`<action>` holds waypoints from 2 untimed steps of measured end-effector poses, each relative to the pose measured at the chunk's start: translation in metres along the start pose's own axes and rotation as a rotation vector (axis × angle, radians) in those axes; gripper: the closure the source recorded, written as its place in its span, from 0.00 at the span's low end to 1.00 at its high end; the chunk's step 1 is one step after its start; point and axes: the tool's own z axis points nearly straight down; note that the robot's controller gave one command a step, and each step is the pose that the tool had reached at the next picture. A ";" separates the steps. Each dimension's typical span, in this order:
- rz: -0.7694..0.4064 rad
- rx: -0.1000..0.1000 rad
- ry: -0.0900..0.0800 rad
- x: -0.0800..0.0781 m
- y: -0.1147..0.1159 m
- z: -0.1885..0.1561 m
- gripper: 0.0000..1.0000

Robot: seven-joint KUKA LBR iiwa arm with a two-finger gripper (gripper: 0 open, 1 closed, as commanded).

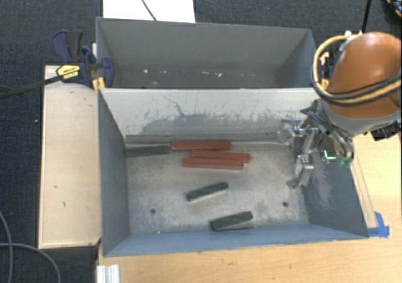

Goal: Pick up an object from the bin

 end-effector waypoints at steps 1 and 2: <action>-0.002 0.001 -0.008 -0.002 0.000 -0.004 0.00; -0.077 0.002 -0.013 -0.022 0.025 0.047 0.00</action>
Offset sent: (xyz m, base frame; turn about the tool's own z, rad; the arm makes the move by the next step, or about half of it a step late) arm 0.0588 0.0764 -0.1587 -0.2419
